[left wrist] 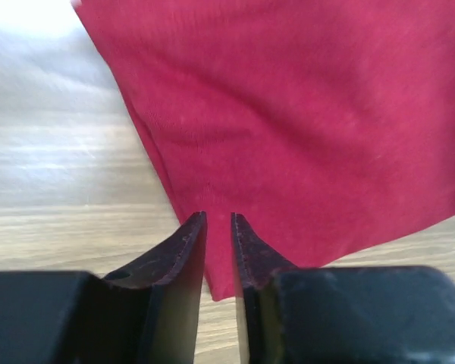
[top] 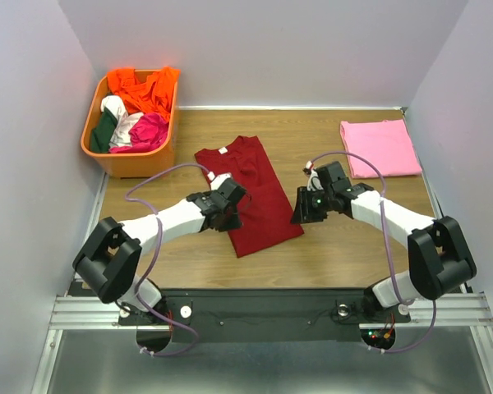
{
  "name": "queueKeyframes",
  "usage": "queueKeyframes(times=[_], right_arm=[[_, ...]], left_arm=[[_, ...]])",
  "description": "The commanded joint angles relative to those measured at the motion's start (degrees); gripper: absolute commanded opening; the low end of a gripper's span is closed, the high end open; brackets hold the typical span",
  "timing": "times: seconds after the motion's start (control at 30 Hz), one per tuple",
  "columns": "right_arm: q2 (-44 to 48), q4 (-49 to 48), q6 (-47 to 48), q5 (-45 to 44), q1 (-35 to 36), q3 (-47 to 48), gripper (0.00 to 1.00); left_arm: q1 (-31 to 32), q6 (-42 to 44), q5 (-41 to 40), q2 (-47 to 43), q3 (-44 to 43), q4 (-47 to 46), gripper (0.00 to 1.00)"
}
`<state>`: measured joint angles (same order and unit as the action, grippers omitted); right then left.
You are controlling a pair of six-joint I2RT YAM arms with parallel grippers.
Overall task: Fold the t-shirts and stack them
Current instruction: Fold the tshirt
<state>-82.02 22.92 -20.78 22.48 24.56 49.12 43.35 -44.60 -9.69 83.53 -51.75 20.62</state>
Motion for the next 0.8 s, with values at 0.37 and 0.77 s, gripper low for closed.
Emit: queueKeyframes(times=[0.37,0.77], right_arm=[[-2.8,-3.49,-0.93,-2.79,1.46,2.38,0.38],[-9.2,-4.37,-1.02,-1.48,1.46,13.62,0.3]], left_arm=[[3.4,-7.61,11.98,-0.73,15.17,-5.07,0.17],[2.35,-7.87,2.51,-11.45,11.59,3.89,0.24]])
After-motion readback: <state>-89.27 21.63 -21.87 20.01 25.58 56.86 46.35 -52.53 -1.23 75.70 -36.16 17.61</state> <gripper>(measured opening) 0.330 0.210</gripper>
